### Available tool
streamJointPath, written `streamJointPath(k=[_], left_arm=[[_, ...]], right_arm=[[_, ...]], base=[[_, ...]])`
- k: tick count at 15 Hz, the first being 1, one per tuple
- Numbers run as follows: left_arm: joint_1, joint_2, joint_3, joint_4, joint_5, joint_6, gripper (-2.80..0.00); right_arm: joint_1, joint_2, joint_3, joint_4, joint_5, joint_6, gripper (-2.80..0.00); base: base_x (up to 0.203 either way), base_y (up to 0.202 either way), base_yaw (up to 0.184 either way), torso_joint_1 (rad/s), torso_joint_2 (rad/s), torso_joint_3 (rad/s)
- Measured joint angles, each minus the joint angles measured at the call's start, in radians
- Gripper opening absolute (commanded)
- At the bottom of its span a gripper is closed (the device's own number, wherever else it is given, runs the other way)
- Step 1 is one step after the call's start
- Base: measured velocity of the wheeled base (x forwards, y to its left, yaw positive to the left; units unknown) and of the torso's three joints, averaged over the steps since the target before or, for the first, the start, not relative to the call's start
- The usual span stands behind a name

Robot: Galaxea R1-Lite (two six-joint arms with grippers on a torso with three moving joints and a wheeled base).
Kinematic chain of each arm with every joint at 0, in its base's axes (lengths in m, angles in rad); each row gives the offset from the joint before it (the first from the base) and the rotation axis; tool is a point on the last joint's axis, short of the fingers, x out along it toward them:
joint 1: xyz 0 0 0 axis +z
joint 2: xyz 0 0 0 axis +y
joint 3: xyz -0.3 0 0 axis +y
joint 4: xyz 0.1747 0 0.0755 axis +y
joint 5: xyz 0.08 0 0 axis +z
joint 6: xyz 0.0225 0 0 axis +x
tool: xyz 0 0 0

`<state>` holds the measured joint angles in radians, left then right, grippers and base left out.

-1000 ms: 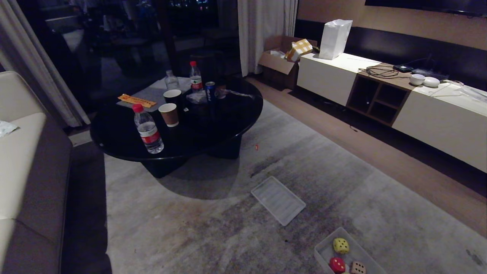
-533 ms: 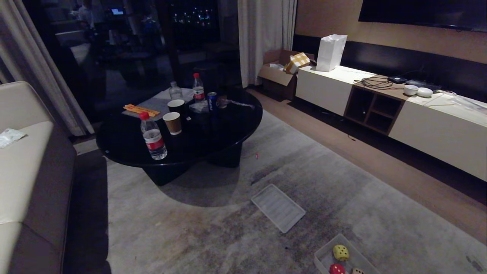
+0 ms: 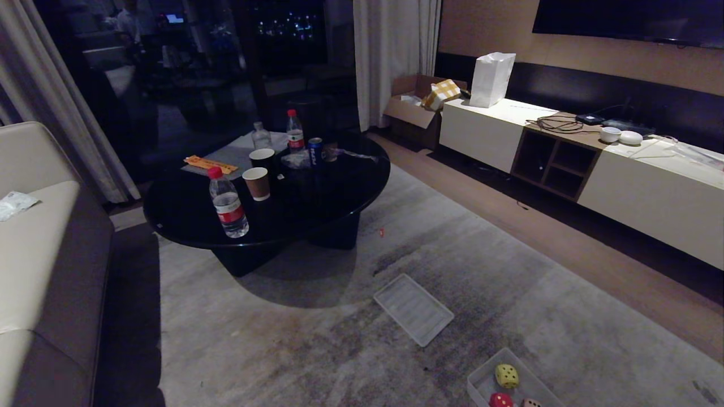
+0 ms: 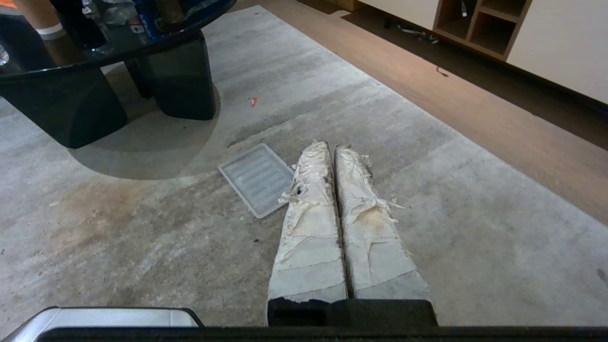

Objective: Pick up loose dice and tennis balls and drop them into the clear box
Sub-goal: Close the lid

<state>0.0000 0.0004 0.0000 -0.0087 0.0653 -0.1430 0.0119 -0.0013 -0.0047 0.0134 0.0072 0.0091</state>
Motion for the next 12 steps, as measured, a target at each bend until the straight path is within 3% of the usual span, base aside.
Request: streamJointPath(k=[8,12], left_arm=[[0.0,0.0,0.0,0.0,0.0,-0.001,-2.8],[0.0,0.0,0.0,0.0,0.0,-0.002,-2.8]], right_arm=[[0.0,0.0,0.0,0.001,0.0,0.0,-2.8],[0.0,0.0,0.0,0.0,0.001,0.0,-2.8]], base=[[0.0,0.0,0.0,0.0,0.0,0.0],[0.001,-0.005,0.135,0.002,0.0,0.0]])
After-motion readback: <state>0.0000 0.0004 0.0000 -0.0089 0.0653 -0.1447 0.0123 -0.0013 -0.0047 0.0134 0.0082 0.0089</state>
